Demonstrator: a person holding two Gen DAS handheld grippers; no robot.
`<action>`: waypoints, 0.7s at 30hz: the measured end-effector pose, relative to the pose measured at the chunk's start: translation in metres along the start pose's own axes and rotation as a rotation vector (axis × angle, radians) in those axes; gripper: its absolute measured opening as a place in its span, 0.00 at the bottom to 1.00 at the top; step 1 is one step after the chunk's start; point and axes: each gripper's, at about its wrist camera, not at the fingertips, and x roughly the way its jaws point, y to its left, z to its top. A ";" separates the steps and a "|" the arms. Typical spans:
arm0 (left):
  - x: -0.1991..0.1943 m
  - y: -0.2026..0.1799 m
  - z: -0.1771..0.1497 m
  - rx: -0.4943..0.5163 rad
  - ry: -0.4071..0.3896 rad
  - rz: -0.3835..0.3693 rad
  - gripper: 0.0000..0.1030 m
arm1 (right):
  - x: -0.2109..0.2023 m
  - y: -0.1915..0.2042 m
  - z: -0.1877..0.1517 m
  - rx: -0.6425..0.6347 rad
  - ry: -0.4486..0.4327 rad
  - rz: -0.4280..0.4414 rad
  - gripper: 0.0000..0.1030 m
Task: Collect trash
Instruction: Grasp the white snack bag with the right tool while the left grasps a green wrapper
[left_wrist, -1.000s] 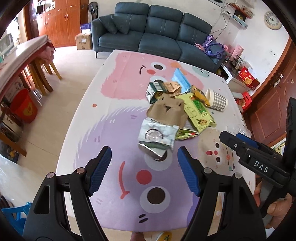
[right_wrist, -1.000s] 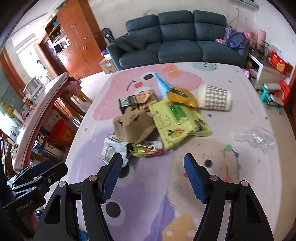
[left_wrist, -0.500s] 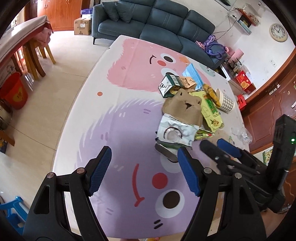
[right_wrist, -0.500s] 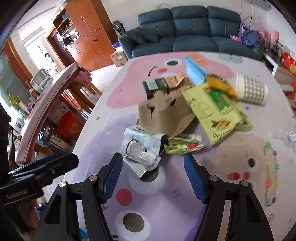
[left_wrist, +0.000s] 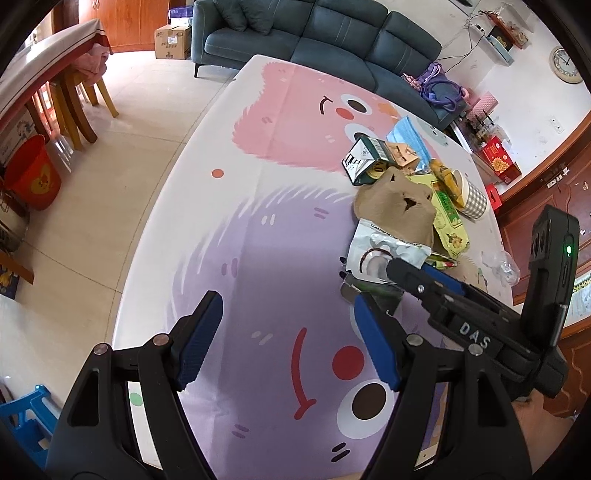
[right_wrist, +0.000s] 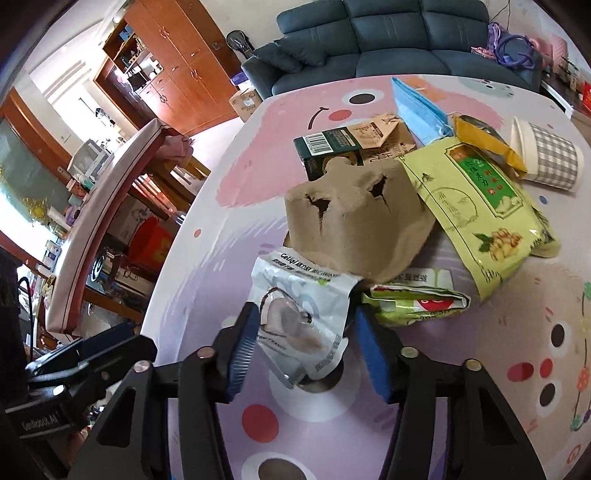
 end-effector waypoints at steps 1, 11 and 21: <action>0.002 0.000 0.000 0.003 0.002 0.001 0.69 | 0.002 0.001 0.001 -0.002 0.000 0.000 0.46; 0.011 -0.005 0.007 0.026 0.011 0.003 0.69 | 0.019 0.018 0.006 -0.099 0.019 0.046 0.25; 0.016 -0.019 0.020 0.062 0.012 -0.015 0.69 | -0.006 0.028 0.003 -0.175 -0.039 0.067 0.06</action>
